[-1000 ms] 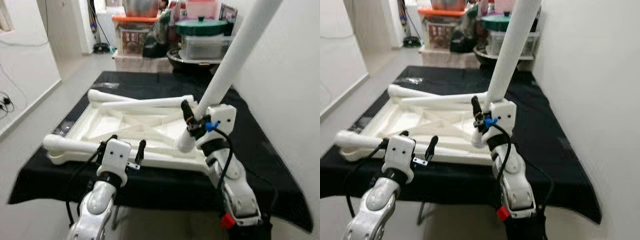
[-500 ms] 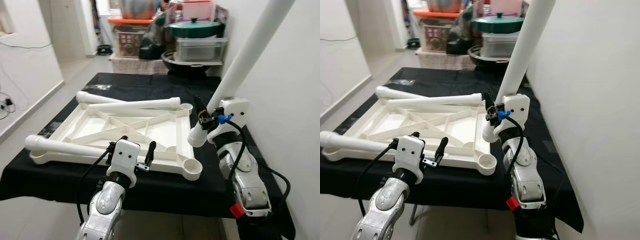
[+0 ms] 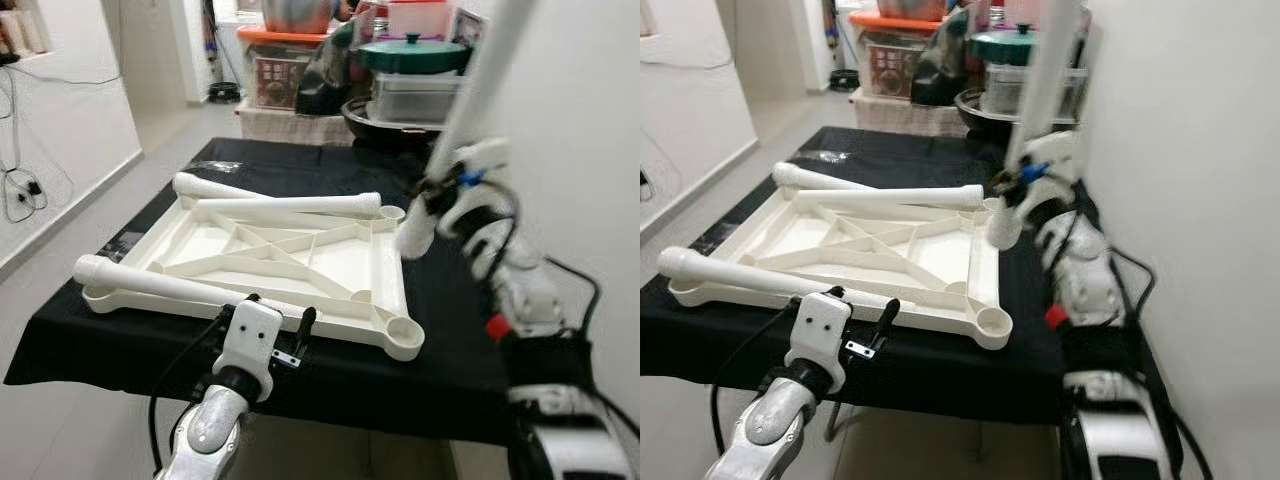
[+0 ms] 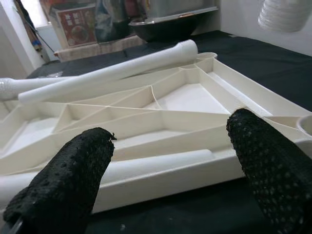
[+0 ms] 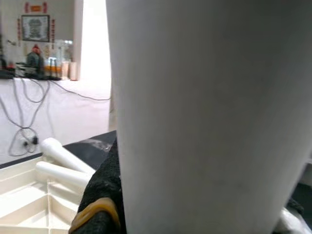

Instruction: Building children table

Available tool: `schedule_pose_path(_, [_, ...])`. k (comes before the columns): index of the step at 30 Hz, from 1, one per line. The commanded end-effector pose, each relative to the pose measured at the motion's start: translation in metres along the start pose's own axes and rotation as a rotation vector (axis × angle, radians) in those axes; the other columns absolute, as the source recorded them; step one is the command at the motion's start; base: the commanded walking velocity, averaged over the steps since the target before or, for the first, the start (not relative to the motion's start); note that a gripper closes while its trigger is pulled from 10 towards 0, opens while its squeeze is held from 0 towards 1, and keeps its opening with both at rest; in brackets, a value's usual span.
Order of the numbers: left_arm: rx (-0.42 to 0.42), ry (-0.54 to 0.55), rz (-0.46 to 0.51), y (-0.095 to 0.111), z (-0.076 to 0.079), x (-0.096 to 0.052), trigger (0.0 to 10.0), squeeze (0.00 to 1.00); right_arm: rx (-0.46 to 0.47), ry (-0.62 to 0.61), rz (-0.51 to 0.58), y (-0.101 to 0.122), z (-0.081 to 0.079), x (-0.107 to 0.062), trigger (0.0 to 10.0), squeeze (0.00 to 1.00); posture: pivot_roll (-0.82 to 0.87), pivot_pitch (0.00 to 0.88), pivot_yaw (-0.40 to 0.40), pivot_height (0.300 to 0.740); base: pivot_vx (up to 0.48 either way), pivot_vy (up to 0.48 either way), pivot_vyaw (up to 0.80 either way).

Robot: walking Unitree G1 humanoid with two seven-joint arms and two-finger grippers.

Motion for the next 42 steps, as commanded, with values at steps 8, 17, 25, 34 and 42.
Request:
schedule_pose_path(8, [-0.055, -0.105, -0.069, -0.009, 0.021, -0.024, 10.0, 0.0, 0.183, 0.507, -0.057, -0.007, -0.007, -0.027, 10.0, 0.0, 0.08, 0.04, -0.046, 0.74, 0.0, 0.0, 0.0])
schedule_pose_path(17, [-0.077, -0.15, -0.109, -0.015, 0.027, -0.038, 10.0, 0.0, 0.217, 0.702, -0.051, -0.008, -0.011, -0.051, 10.0, 0.0, 0.09, 0.052, -0.027, 0.74, 0.0, 0.0, 0.0])
schedule_pose_path(25, [-0.077, -0.153, -0.128, -0.016, 0.023, -0.041, 10.0, 0.0, 0.148, 0.793, -0.103, -0.022, -0.018, -0.061, 10.0, 0.0, 0.1, 0.063, -0.004, 0.74, 0.0, 0.0, 0.0])
schedule_pose_path(34, [-0.067, -0.175, -0.142, -0.013, 0.023, -0.046, 10.0, 0.0, 0.131, 0.809, -0.153, -0.039, -0.019, -0.07, 10.0, 0.0, 0.12, 0.097, 0.023, 0.74, 0.0, 0.0, 0.0])
schedule_pose_path(42, [-0.064, -0.182, -0.154, -0.012, 0.023, -0.049, 10.0, 0.0, 0.127, 0.845, -0.155, -0.032, -0.013, -0.075, 10.0, 0.0, 0.12, 0.113, 0.029, 0.74, 0.0, 0.0, 0.0])
Point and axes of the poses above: a point about 5 cm out from each wrist's last joint towards the gripper, its own x axis pointing out of the wrist towards the gripper, its own y axis along the axis of the wrist's last joint, z = x × y, the point moved 6 cm from there along x, pointing out of the wrist towards the gripper, and after that the axes turned 7 degrees about -x, right-handed, at the moved point
